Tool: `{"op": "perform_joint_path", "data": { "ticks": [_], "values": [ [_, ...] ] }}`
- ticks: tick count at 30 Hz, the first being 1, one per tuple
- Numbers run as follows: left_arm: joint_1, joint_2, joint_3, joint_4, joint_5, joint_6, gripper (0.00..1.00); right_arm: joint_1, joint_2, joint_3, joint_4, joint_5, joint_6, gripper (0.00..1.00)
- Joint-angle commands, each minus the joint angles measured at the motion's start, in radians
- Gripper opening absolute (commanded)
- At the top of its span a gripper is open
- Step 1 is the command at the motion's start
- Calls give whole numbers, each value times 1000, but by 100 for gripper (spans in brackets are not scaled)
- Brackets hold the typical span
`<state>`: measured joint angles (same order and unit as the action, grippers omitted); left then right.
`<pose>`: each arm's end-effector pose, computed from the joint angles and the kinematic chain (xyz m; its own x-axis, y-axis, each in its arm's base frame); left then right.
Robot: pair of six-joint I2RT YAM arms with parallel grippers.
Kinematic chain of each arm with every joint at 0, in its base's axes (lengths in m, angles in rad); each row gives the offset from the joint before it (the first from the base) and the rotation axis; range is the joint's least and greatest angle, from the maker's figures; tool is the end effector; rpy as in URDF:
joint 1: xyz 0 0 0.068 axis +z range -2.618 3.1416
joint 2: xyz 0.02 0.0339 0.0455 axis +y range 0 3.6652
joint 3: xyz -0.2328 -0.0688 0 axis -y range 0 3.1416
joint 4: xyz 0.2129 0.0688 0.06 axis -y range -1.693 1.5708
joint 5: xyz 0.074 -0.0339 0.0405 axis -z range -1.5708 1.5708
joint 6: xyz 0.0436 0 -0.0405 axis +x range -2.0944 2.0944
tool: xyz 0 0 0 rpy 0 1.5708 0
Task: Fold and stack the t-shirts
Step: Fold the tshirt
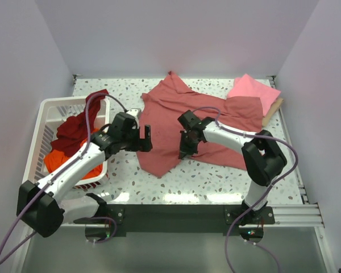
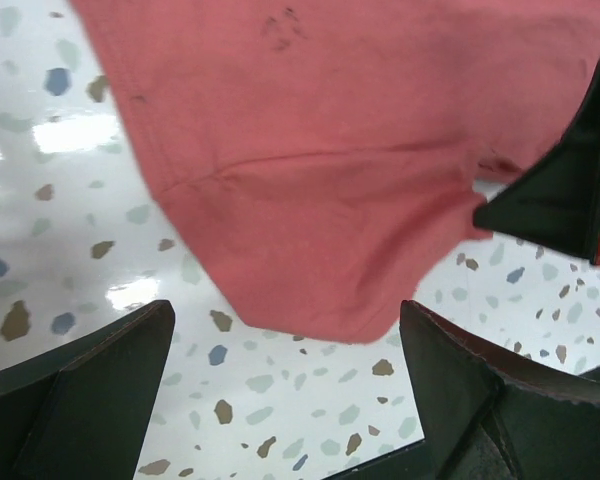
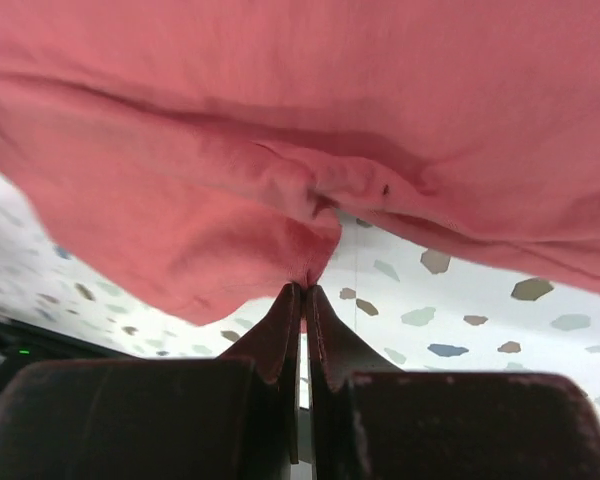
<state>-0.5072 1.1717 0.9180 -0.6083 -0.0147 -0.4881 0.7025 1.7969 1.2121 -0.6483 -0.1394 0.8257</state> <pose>0.1989 -0.1098 0.2434 -0.8099 -0.0864 -0.5801 0.1104 0.9490 -0.2954 0.2416 0.2125 0.1623 -0.9844 0.1203 -0.1283 0.0716 0.9404 0.3324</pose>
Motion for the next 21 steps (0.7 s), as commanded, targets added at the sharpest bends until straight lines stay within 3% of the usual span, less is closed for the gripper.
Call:
{"op": "perform_joint_path", "data": {
  "ticks": [1,7,13,21],
  "values": [
    [-57,48,-14,77,-5,-10,100,-24,-34,52,30,-65,32,0],
    [-63,103,-65,97,-42,-20,98,-92,-65,-22,99,-72,76,0],
    [-65,95,-163,188,34,-29,89,-156,-27,-26,127,-88,76,0],
    [-65,134,-257,327,147,-75,85,-178,19,29,107,-91,66,0]
  ]
}}
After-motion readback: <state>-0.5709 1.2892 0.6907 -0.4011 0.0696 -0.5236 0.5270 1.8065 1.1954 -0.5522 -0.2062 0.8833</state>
